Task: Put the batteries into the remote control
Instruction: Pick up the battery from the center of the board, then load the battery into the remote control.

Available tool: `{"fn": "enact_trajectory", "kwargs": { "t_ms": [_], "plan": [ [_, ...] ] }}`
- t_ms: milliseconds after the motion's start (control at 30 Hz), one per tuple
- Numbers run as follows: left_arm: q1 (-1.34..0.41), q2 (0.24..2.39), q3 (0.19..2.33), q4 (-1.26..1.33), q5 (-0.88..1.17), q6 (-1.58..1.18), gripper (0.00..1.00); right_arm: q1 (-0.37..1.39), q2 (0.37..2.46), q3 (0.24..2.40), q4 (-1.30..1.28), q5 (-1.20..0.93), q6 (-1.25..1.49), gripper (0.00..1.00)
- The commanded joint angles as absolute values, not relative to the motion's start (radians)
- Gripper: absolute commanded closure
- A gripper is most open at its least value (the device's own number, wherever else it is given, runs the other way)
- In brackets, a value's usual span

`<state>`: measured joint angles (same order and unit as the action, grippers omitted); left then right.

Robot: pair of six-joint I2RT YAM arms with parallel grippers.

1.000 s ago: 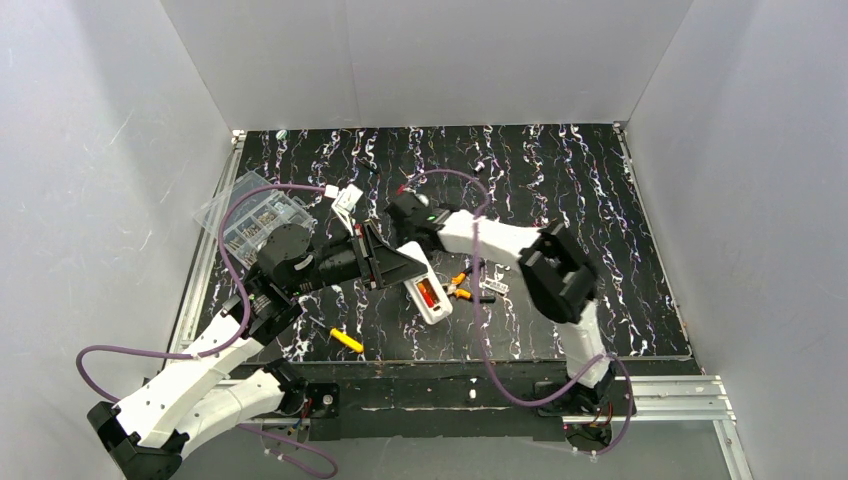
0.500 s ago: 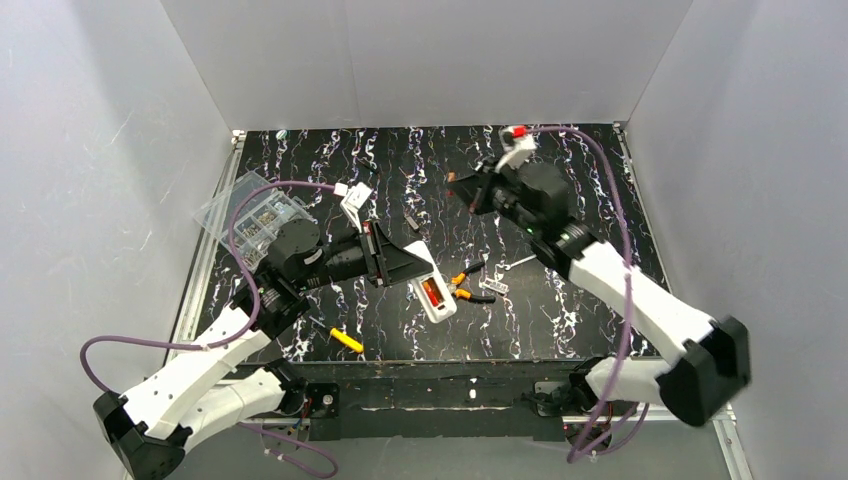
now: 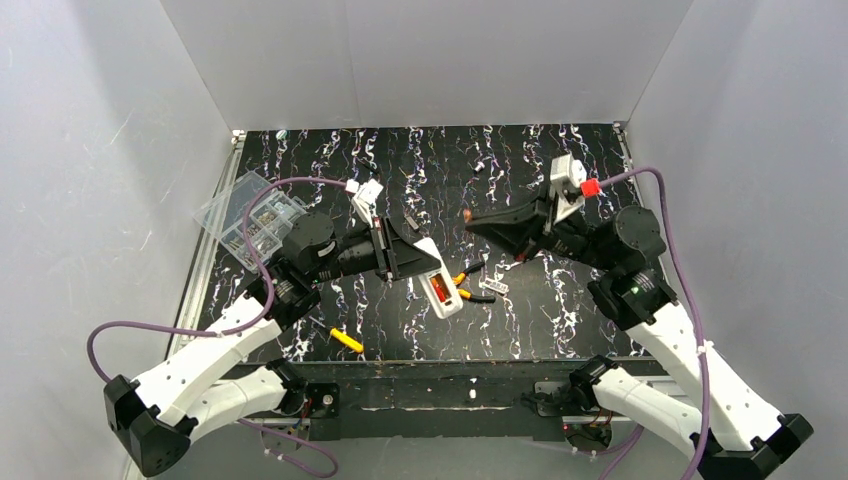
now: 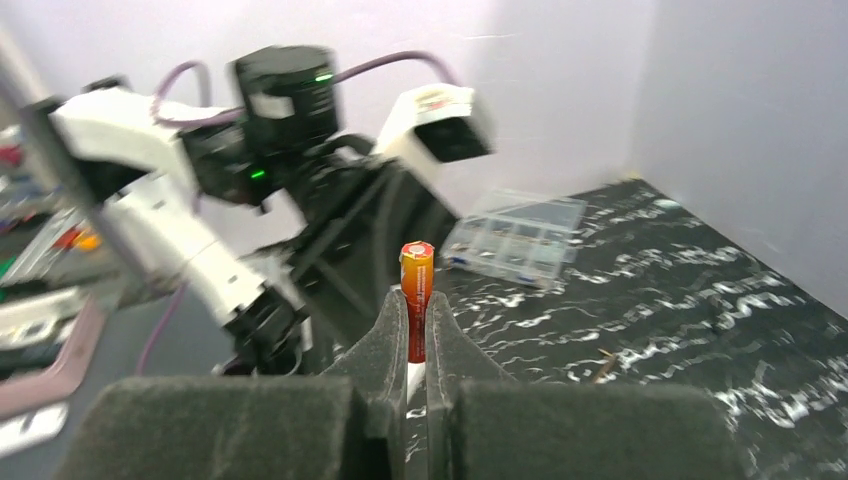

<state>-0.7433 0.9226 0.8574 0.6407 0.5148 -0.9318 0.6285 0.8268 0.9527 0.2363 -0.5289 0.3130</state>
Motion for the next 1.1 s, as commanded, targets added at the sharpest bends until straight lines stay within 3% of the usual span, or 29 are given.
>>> {"fn": "enact_trajectory", "kwargs": {
  "t_ms": [0,567,1067],
  "plan": [
    [-0.74,0.927,0.871,0.756,0.539,-0.948,1.0,0.627,0.785,0.975,0.249,-0.842,0.266,0.99],
    [-0.739,0.987,0.904,0.892,0.686,-0.914,1.0,0.627,0.662,0.919,0.072,-1.001,-0.224,0.99],
    [-0.74,0.972,0.912,0.975,0.764,-0.853,1.0,0.627,0.663,0.911,0.068,-1.072,-0.318,0.99]
  ]
}}
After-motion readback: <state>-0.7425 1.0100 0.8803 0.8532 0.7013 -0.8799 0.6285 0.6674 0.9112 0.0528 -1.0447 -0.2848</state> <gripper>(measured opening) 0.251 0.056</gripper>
